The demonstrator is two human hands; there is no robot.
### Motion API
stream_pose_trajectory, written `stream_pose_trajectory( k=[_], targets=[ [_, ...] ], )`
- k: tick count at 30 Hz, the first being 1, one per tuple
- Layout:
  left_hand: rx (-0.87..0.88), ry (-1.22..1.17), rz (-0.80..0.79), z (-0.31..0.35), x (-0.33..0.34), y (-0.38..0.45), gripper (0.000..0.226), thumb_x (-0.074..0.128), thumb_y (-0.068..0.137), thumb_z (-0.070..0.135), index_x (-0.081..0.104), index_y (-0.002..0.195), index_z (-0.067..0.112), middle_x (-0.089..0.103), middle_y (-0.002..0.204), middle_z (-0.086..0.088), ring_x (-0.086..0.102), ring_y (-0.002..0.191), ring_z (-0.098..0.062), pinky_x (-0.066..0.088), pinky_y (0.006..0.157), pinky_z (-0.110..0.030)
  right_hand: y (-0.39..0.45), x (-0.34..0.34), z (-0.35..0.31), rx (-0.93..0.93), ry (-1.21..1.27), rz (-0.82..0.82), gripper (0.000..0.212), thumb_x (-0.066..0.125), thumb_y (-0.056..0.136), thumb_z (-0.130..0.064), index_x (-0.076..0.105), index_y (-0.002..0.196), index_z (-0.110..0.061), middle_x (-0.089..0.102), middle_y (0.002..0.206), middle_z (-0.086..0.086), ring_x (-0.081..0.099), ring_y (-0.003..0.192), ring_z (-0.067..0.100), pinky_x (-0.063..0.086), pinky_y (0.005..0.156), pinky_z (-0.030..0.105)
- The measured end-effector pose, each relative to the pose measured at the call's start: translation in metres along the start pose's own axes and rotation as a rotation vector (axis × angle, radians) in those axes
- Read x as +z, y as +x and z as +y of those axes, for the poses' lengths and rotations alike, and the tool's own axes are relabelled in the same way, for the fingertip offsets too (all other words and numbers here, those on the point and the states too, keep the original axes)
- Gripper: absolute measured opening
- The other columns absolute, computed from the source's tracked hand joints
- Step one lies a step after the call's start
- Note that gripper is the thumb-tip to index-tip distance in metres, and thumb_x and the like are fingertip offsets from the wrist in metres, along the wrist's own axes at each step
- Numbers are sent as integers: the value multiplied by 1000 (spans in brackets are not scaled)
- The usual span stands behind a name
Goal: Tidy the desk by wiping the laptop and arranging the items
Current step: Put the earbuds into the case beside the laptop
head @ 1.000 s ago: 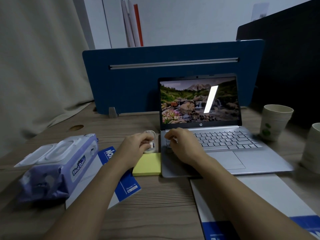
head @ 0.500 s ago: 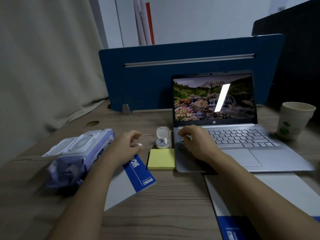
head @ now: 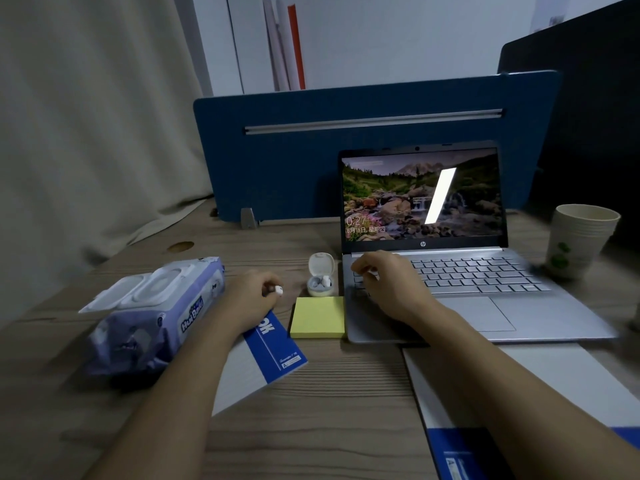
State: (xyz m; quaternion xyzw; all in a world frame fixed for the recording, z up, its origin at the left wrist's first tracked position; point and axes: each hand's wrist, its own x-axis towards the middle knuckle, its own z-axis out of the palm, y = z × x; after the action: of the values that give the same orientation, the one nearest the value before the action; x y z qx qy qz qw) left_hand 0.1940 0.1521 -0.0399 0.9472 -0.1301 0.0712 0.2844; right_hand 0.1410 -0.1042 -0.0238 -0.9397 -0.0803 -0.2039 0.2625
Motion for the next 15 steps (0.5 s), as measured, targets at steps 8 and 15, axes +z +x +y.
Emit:
stream_pose_trajectory(
  k=[8, 15],
  targets=[
    [114, -109, 101, 18, 5, -3, 14, 69, 85, 28, 58, 94, 29, 62, 89, 11, 58, 82, -3, 43, 64, -18, 0, 4, 1, 1, -15, 15, 29, 54, 93, -9, 66, 117, -17, 65, 120, 4, 58, 112, 23, 50, 93, 43],
    [207, -194, 170, 37, 16, -1, 11, 68, 88, 21, 60, 94, 25, 62, 87, 8, 60, 80, -6, 45, 66, -15, -1, 2, -1, 6, -2, 21, 29, 53, 92, -8, 68, 115, -16, 67, 118, 4, 59, 111, 22, 50, 93, 42]
  ],
)
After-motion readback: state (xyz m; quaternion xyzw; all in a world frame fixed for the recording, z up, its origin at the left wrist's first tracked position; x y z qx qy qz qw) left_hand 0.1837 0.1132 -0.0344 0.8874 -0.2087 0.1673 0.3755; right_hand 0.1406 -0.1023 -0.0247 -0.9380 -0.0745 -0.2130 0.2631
